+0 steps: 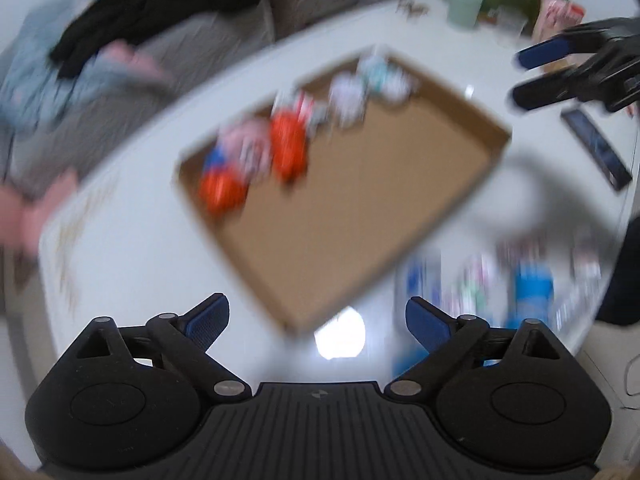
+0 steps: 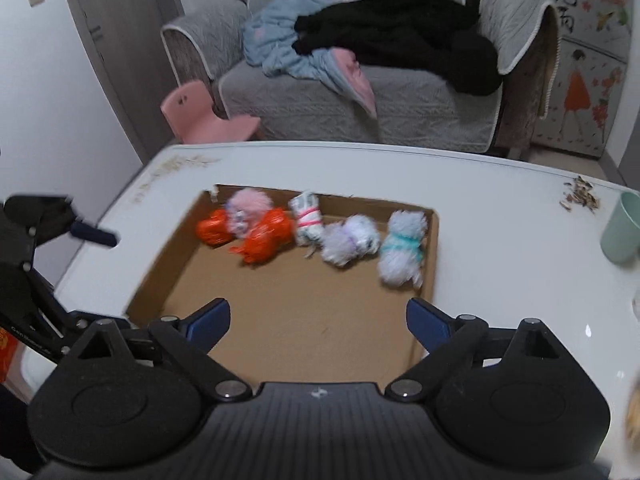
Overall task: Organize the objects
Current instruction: 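Grasp the teal-tied white sock bundle with the left gripper while the right grasps the grey sock bundle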
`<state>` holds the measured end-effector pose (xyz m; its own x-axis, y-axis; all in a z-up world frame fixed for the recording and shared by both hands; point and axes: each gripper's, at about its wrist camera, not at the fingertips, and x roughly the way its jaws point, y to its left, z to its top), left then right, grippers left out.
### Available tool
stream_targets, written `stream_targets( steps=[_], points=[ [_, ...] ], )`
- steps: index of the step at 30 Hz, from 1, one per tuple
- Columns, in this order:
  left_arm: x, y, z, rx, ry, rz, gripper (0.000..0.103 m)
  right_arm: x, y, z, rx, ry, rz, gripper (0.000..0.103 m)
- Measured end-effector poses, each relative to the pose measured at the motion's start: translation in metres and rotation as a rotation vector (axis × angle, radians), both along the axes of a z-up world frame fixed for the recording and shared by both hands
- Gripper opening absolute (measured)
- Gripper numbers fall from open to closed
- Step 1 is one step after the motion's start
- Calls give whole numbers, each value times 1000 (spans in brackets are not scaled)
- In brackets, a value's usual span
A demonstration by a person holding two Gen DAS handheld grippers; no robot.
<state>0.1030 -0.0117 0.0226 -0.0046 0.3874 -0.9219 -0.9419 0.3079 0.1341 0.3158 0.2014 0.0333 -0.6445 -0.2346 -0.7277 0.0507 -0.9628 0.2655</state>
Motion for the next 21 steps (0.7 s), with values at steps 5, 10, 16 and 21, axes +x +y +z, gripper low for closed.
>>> stream_targets(
  steps=[5,10,16,21],
  points=[
    [-20,-57,-16,-132,-59,140,97,40,-22,-12,-18,-68,-34,93],
    [-1,-101,-44,-204,-21,125,97,76,-60,-5,5,-53,57,93],
    [10,-122,-70,-221,-76,285,97,108,-159,-12,261,18,463,80],
    [6,-124,-85,-204,-127,430,97,107,-190,-37,315,-46,640,71]
  ],
)
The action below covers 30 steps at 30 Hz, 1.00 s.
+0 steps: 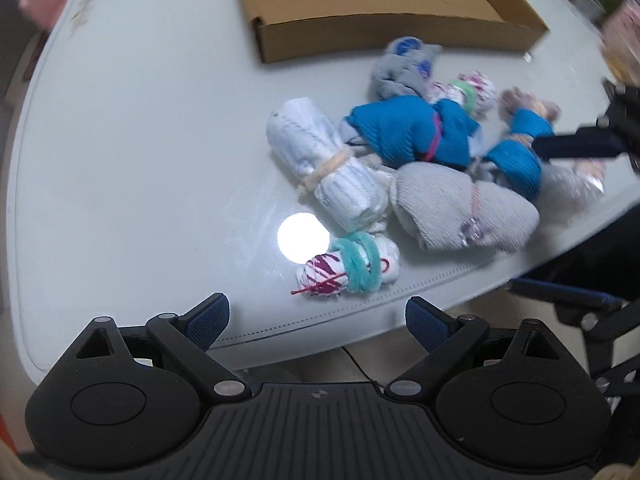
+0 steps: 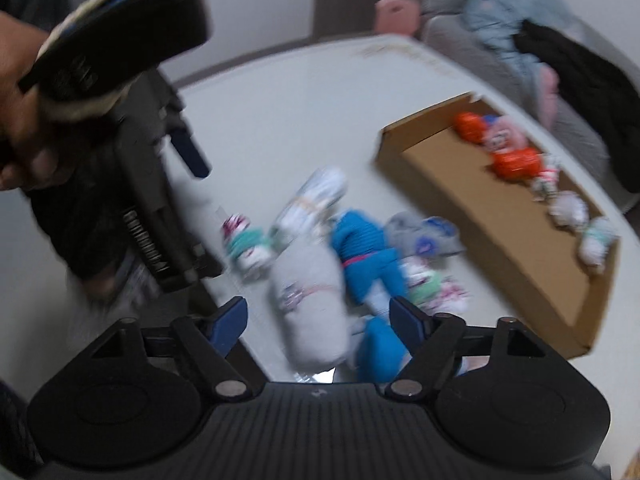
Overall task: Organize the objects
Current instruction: 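Grasp the teal-tied white sock bundle with the left gripper while the right grasps the grey sock bundle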
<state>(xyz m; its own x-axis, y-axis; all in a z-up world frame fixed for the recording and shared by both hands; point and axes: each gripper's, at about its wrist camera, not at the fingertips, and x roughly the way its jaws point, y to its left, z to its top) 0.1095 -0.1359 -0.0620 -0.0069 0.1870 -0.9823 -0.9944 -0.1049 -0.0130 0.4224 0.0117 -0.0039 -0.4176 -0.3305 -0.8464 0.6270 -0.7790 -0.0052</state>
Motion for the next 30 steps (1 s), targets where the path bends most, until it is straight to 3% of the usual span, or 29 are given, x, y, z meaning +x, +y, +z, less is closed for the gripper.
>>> stream_targets(
  steps=[2,6,12,16,23,27,30],
  points=[
    [-1,1,-5,13,22,31,97,-7,-2,-6,2,-16,7,69],
    [-6,3,-14,16,21,105,97,-19,-9,-19,28,-46,32,53],
    [-6,4,-24,18,61,117,96,-2,-19,-27,32,-71,47,52],
    [-7,7,-22,49,87,115,95,-8,-20,-34,18,-104,25,41],
    [-8,2,-23,65,77,105,95,-7,-19,-34,-7,-137,13,41],
    [-4,0,-23,109,105,44,96,-6,-18,-34,-11,-149,9,41],
    [-4,-2,-21,128,91,6,89,-6,-18,-36,-6,-161,13,41]
  ],
)
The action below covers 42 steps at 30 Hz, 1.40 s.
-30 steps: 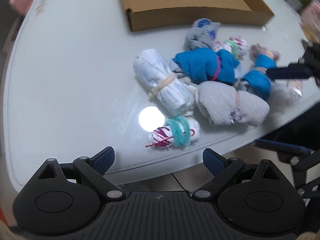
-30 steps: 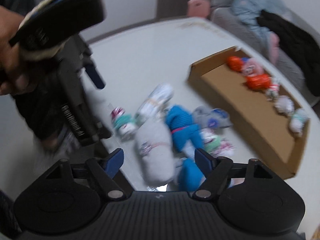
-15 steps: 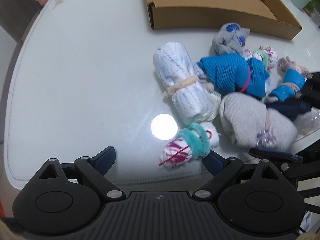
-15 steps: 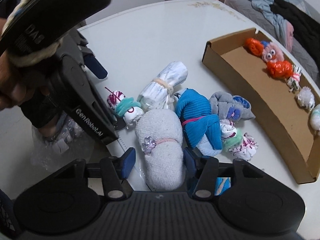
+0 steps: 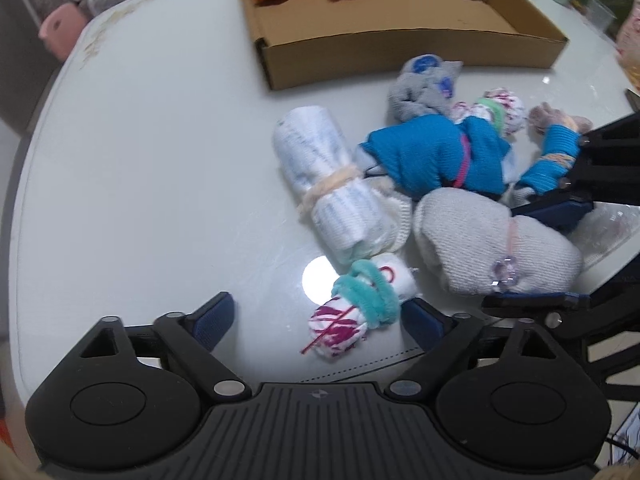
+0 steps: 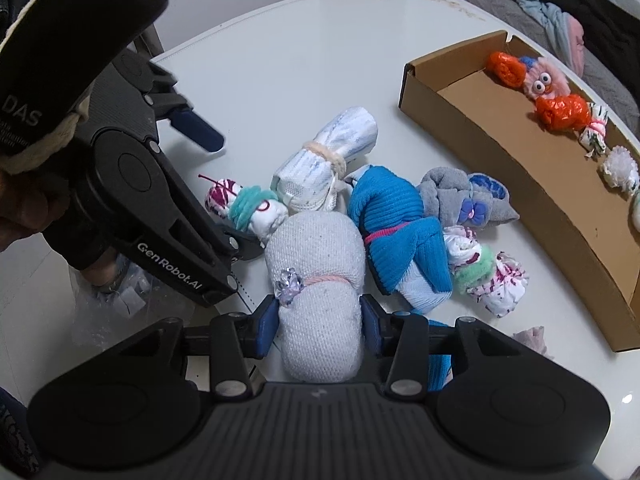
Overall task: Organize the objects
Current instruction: 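Grasp the teal-tied white sock bundle with the left gripper while the right grasps the grey sock bundle, then carry both sock bundles into the tray, lower them and open both grippers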
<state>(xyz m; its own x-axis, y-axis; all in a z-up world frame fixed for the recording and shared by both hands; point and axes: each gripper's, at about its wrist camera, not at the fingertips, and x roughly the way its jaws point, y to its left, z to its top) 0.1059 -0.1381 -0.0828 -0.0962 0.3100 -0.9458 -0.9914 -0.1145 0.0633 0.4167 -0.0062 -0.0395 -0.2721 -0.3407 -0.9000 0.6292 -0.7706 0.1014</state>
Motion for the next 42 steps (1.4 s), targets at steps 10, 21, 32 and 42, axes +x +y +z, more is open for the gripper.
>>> stream_targets(
  steps=[10,21,32,42],
  points=[
    [14,14,9,19,-75,4,35,-9,6,0,-46,-39,-14,33],
    [14,13,26,2,-74,13,32,-16,16,9,-132,-65,-34,33],
    [11,16,54,53,-27,-19,33,-17,21,13,-147,-72,-35,33],
    [12,53,98,238,-12,-57,34,-21,58,51,-290,24,-129,33]
  ],
)
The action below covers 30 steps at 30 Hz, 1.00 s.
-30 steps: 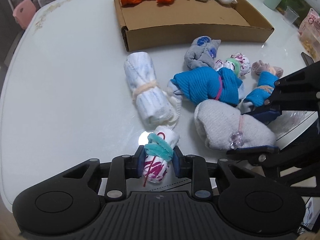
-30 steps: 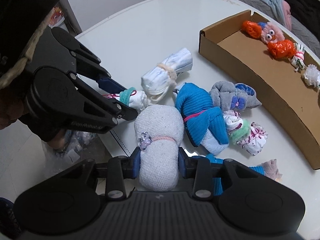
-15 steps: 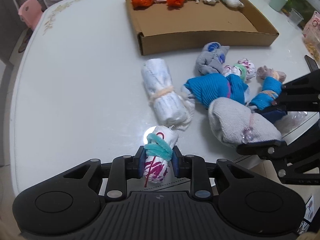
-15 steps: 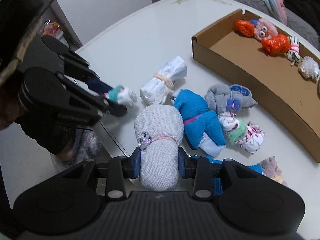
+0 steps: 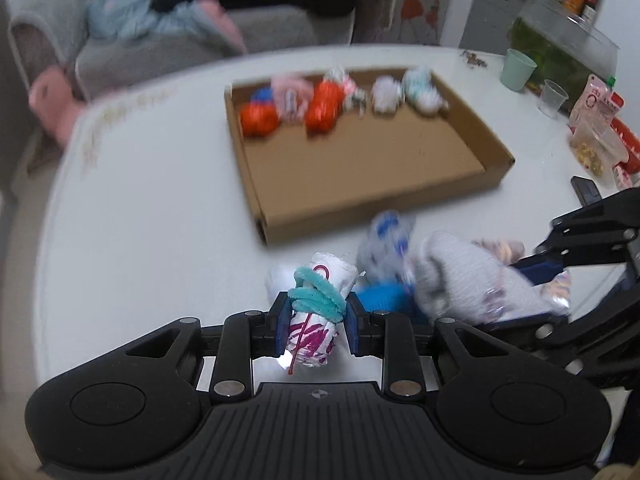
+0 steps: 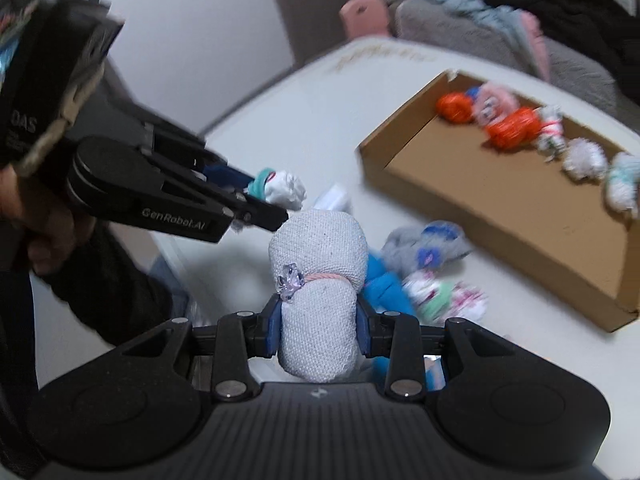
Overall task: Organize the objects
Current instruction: 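Carry both sock bundles into the tray, lower them and open both grippers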
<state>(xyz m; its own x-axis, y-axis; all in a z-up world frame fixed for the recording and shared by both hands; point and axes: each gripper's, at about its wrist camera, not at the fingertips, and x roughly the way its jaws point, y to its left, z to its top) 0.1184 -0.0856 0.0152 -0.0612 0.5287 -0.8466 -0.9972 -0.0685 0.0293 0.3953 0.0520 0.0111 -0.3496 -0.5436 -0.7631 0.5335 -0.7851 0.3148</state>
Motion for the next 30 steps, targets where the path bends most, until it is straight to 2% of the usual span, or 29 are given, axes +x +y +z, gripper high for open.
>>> stream_targets(
  steps=[5,7,11,15,20,25,30],
  points=[
    [-15,50,23,79,43,-38,34,-21,31,14,-36,54,-135,33],
    [-20,70,26,106,66,-64,34,-35,43,18,-54,80,-189,33],
    [-28,102,24,117,55,-78,34,-69,58,18,-42,115,-232,33],
    [-29,131,10,107,61,-128,35,-107,53,9,-3,115,-209,33],
    [-34,164,-19,25,46,-131,35,-142,37,-9,46,94,-134,33],
    [-30,180,-48,-24,107,-158,35,-165,29,-28,120,69,-80,33],
    [-39,189,-59,-48,110,-129,35,-178,26,-35,133,61,-48,33]
  ],
)
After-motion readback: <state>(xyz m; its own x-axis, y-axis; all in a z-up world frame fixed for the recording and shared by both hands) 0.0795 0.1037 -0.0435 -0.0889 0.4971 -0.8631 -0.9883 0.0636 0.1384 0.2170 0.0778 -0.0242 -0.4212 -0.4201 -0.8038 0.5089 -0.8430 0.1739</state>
